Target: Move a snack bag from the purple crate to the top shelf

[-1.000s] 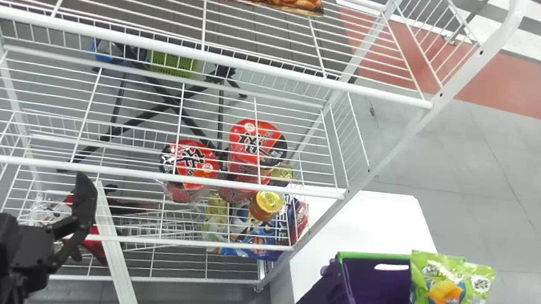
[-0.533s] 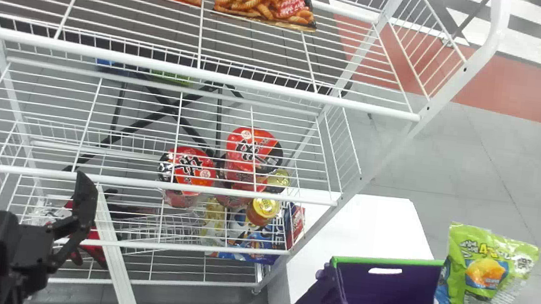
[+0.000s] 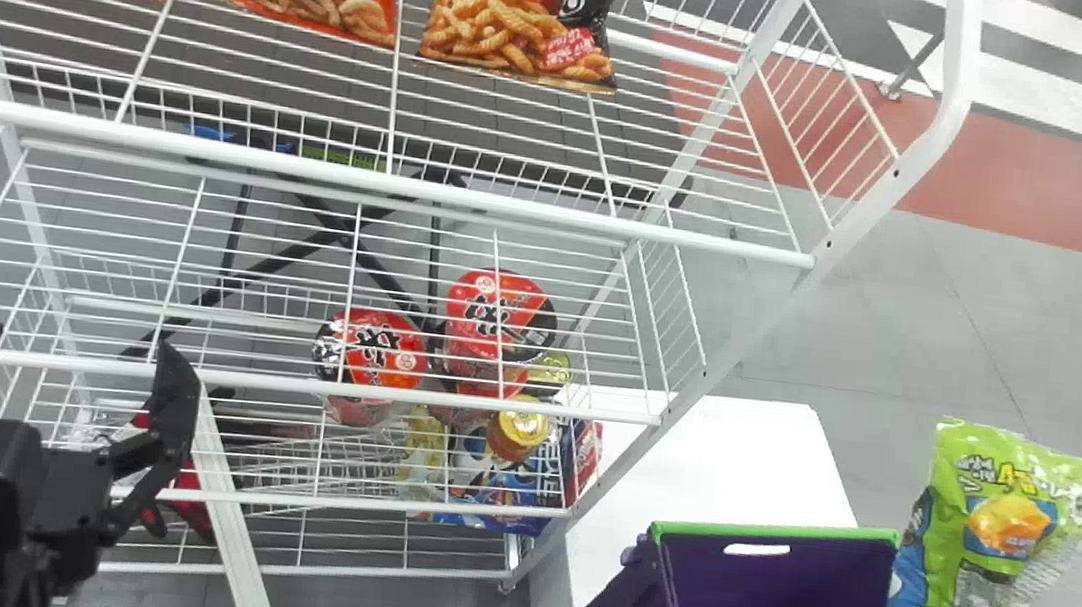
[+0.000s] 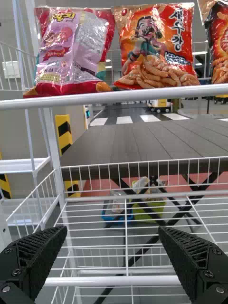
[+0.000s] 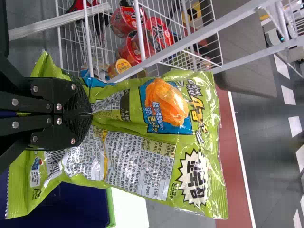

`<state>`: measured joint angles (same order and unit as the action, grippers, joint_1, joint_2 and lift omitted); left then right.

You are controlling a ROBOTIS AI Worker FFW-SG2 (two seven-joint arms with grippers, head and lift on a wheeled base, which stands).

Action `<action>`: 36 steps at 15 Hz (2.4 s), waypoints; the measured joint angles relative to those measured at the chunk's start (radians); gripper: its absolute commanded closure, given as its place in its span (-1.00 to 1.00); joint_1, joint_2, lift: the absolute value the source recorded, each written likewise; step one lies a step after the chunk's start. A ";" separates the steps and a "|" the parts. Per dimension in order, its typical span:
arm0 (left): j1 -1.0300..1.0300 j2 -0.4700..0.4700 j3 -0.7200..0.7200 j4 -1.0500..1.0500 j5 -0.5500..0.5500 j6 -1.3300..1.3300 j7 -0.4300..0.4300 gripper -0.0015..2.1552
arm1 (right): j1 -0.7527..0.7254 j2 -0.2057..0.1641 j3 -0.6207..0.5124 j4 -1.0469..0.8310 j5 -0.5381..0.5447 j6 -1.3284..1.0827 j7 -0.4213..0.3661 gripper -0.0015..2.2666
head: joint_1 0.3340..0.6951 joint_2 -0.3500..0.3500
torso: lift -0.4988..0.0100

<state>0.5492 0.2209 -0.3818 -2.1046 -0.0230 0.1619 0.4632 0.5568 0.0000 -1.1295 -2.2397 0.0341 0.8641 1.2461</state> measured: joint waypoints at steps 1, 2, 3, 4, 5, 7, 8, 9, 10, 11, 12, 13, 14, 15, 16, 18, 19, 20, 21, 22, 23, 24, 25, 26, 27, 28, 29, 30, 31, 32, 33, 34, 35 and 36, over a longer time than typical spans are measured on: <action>0.000 0.000 -0.001 0.000 0.000 0.000 0.001 -0.90 | 0.000 0.000 -0.001 -0.002 -0.003 0.000 0.001 0.65 | 1.00 -1.00 | 0.14; 0.000 0.000 -0.001 0.000 0.000 0.000 0.001 -0.90 | 0.000 0.000 -0.001 -0.002 -0.005 0.000 0.001 0.65 | 1.00 -1.00 | 0.16; 0.000 0.000 -0.001 0.000 0.000 0.000 0.002 -0.90 | -0.001 0.000 -0.001 -0.002 -0.005 -0.001 0.001 0.65 | 1.00 -1.00 | 0.17; 0.000 0.001 -0.001 0.001 0.000 0.000 0.003 -0.90 | -0.001 0.000 -0.002 -0.002 -0.005 -0.002 0.001 0.65 | 1.00 -1.00 | 0.19; 0.000 0.001 -0.001 0.002 0.000 0.000 0.003 -0.90 | -0.002 0.000 -0.003 -0.002 -0.005 -0.002 0.001 0.65 | 1.00 -1.00 | 0.20; 0.000 0.001 0.000 0.003 0.000 0.000 0.003 -0.90 | -0.003 0.000 -0.004 -0.002 -0.005 -0.003 0.001 0.65 | 1.00 -1.00 | 0.23; 0.000 0.001 0.000 0.003 0.000 0.000 0.003 -0.90 | -0.003 0.000 -0.004 -0.001 -0.005 -0.003 0.001 0.65 | 1.00 -1.00 | 0.25; 0.000 0.000 0.000 0.003 0.000 0.000 0.003 -0.90 | -0.003 0.000 -0.004 -0.001 -0.005 -0.003 0.001 0.65 | 1.00 -1.00 | 0.27; 0.000 0.000 0.000 0.003 0.000 0.000 0.003 -0.90 | -0.004 0.000 -0.004 -0.001 -0.005 -0.003 0.002 0.65 | 1.00 -1.00 | 0.28; 0.000 0.000 0.000 0.003 0.000 0.000 0.003 -0.90 | -0.004 0.000 -0.003 -0.001 -0.005 -0.003 0.002 0.65 | 1.00 -1.00 | 0.30; 0.000 0.000 0.000 0.003 0.000 0.000 0.003 -0.90 | -0.005 0.000 -0.003 0.000 -0.005 -0.003 0.002 0.65 | 1.00 -1.00 | 0.31; -0.001 -0.001 0.000 0.004 0.000 0.000 0.003 -0.90 | -0.006 0.000 -0.002 0.001 -0.005 -0.003 0.003 0.65 | 1.00 -1.00 | 0.33; -0.001 -0.001 0.000 0.005 0.000 0.000 0.002 -0.90 | -0.006 0.000 -0.001 0.003 -0.005 -0.003 0.003 0.65 | 1.00 -1.00 | 0.34; -0.001 -0.002 0.000 0.006 0.000 0.000 0.002 -0.90 | -0.007 0.000 -0.001 0.005 -0.005 -0.003 0.004 0.65 | 1.00 -1.00 | 0.36; -0.001 -0.003 0.000 0.006 0.000 0.000 0.002 -0.90 | -0.008 0.000 -0.001 0.007 -0.005 -0.004 0.004 0.65 | 1.00 -1.00 | 0.38; -0.002 -0.004 0.000 0.007 0.000 0.000 0.001 -0.90 | -0.009 0.000 -0.001 0.010 -0.005 -0.006 0.005 0.65 | 1.00 -1.00 | 0.41; -0.001 -0.004 0.000 0.007 -0.001 0.000 0.001 -0.90 | -0.009 0.000 -0.001 0.011 -0.005 -0.006 0.006 0.65 | 1.00 -1.00 | 0.42; -0.001 -0.004 0.000 0.007 -0.001 0.000 0.001 -0.90 | -0.009 0.000 -0.001 0.013 -0.005 -0.006 0.006 0.65 | 1.00 -1.00 | 0.44; -0.001 -0.005 0.000 0.006 -0.001 0.000 0.002 -0.90 | -0.009 0.000 -0.001 0.015 -0.005 -0.006 0.006 0.65 | 1.00 -1.00 | 0.46; -0.001 -0.005 0.000 0.005 -0.002 0.000 0.003 -0.90 | -0.010 0.000 -0.001 0.016 -0.005 -0.004 0.006 0.65 | 1.00 -1.00 | 0.47; -0.001 -0.005 0.000 0.005 -0.002 0.000 0.003 -0.90 | -0.010 0.000 -0.001 0.016 -0.005 -0.003 0.007 0.65 | 1.00 -1.00 | 0.49; 0.000 -0.004 0.000 0.005 -0.002 0.000 0.003 -0.90 | -0.010 0.000 -0.001 0.016 -0.005 -0.003 0.008 0.65 | 1.00 -1.00 | 0.50; 0.000 -0.004 0.000 0.004 -0.002 0.000 0.004 -0.90 | -0.011 0.000 -0.001 0.015 -0.005 -0.003 0.011 0.65 | 1.00 -1.00 | 0.52; 0.000 -0.003 0.000 0.004 -0.002 0.000 0.005 -0.90 | -0.011 0.000 -0.002 0.011 -0.005 0.000 0.017 0.65 | 1.00 -1.00 | 0.53; 0.000 -0.002 0.000 0.003 -0.002 0.000 0.005 -0.90 | -0.011 0.000 -0.003 0.007 -0.005 0.005 0.019 0.65 | 1.00 -1.00 | 0.55; 0.000 -0.001 -0.001 0.002 -0.002 0.000 0.005 -0.90 | -0.011 0.000 -0.005 0.003 -0.005 0.008 0.020 0.65 | 1.00 -1.00 | 0.56; 0.000 0.000 -0.001 0.000 -0.002 0.000 0.006 -0.90 | -0.011 0.000 -0.008 0.001 -0.005 0.012 0.020 0.65 | 1.00 -1.00 | 0.58; 0.001 0.001 -0.001 -0.002 -0.002 0.000 0.006 -0.90 | -0.012 0.000 -0.013 -0.001 -0.005 0.015 0.020 0.65 | 1.00 -1.00 | 0.59; 0.002 0.002 -0.001 -0.004 -0.002 0.000 0.006 -0.90 | -0.013 0.000 -0.020 -0.005 -0.005 0.020 0.021 0.65 | 1.00 -1.00 | 0.61; 0.004 0.003 0.000 -0.006 -0.002 0.000 0.005 -0.90 | -0.013 0.000 -0.026 -0.008 -0.006 0.023 0.023 0.65 | 1.00 -1.00 | 0.63; 0.004 0.003 0.000 -0.007 -0.002 0.000 0.003 -0.90 | -0.015 0.000 -0.029 -0.009 -0.006 0.024 0.024 0.65 | 1.00 -1.00 | 0.64; 0.005 0.003 -0.001 -0.009 -0.002 0.004 0.001 -0.90 | -0.017 0.000 -0.031 -0.009 -0.006 0.023 0.024 0.65 | 1.00 -1.00 | 0.66; 0.005 0.003 -0.002 -0.013 -0.003 0.011 0.000 -0.90 | -0.020 0.000 -0.032 -0.007 -0.006 0.023 0.024 0.65 | 1.00 -1.00 | 0.67; 0.005 0.003 -0.003 -0.017 -0.005 0.019 0.000 -0.90 | -0.023 0.000 -0.032 -0.005 -0.006 0.022 0.025 0.65 | 1.00 -1.00 | 0.69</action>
<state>0.5538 0.2240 -0.3846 -2.1217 -0.0278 0.1806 0.4632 0.5335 0.0000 -1.1611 -2.2445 0.0281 0.8862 1.2708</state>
